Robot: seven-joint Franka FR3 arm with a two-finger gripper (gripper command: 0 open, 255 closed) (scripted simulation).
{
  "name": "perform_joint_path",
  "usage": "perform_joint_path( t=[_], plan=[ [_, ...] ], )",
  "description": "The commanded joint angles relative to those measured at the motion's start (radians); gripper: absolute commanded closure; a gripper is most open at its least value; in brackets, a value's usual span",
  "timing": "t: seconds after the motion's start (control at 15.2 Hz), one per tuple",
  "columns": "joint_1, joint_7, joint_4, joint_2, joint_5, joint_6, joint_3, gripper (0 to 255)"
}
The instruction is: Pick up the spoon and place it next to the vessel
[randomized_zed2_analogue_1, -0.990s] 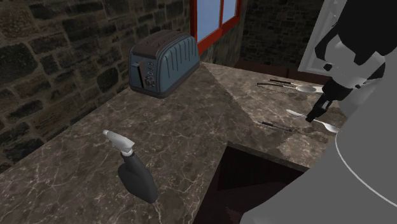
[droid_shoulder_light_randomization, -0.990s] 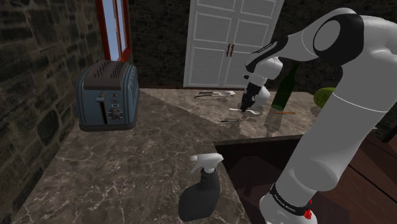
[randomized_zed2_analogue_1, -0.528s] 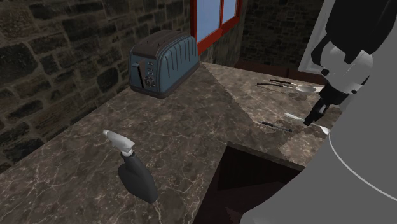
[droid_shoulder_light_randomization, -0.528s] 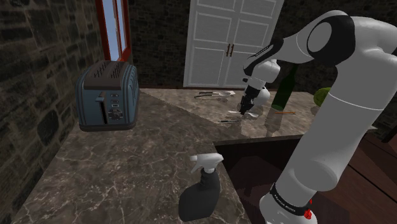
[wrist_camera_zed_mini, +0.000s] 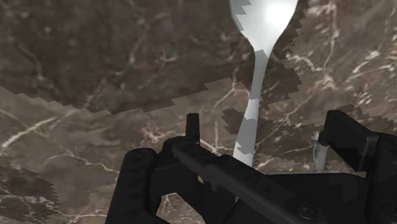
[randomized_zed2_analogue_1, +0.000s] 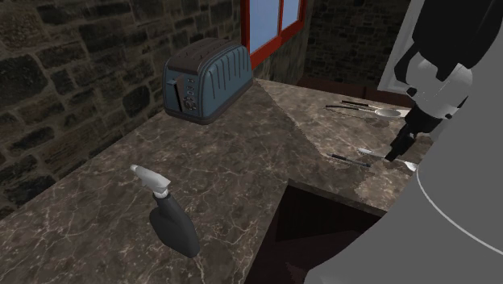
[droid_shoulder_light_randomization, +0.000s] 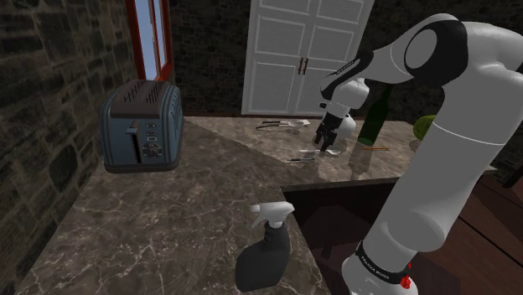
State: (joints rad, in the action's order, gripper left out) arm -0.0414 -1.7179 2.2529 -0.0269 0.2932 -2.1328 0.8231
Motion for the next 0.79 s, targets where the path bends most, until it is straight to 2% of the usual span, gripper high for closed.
perform_joint_path(
  t=[0.0, 0.26, 0.73],
  plan=[
    [0.0, 0.0, 0.0, 0.0, 0.0, 0.0, 0.0, 0],
    [0.008, 0.053, -0.076, 0.069, -0.077, 0.114, 0.01, 0],
    [0.009, 0.053, -0.076, 0.069, -0.077, 0.114, 0.009, 0]
  ],
)
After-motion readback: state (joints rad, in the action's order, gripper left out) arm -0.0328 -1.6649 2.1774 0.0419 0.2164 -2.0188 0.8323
